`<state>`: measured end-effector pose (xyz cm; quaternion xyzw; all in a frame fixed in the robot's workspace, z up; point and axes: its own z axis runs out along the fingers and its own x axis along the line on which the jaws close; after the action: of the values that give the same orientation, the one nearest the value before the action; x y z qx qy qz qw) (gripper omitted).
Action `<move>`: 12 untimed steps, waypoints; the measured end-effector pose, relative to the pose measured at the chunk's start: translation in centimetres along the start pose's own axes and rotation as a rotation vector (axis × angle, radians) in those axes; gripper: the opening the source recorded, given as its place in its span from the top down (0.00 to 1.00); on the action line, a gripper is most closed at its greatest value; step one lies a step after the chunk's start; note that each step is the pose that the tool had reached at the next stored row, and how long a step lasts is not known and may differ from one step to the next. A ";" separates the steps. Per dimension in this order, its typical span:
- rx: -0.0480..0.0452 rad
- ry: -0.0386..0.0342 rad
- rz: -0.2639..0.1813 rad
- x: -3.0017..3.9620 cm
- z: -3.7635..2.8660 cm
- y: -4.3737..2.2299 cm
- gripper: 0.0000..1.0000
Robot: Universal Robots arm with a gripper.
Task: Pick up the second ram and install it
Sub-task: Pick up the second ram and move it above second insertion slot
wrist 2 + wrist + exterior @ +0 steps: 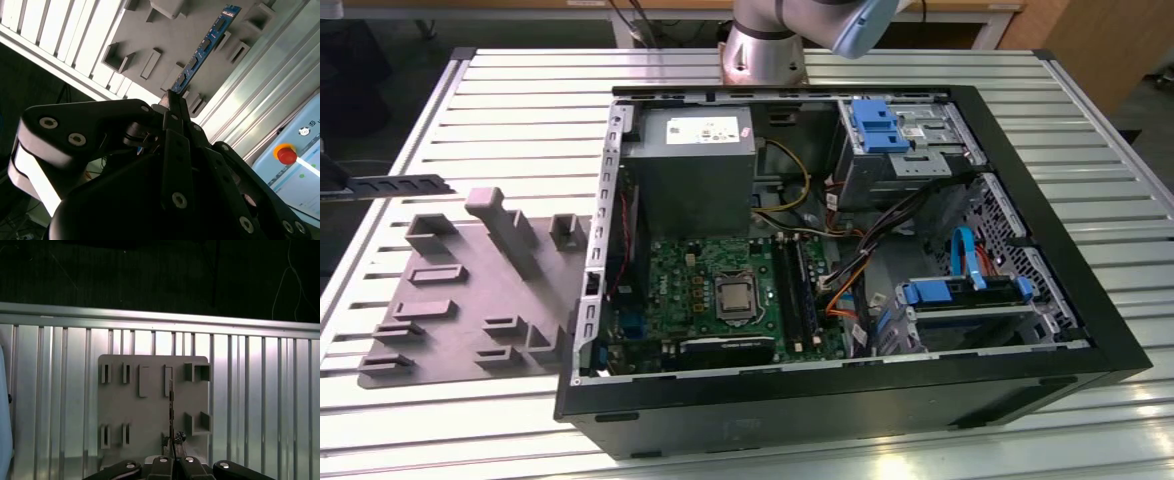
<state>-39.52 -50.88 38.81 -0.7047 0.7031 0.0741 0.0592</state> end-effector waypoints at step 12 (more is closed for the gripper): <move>0.0001 -0.0001 0.000 0.00 -0.01 -0.72 0.88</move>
<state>-38.80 -50.88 38.81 -0.7047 0.7031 0.0741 0.0592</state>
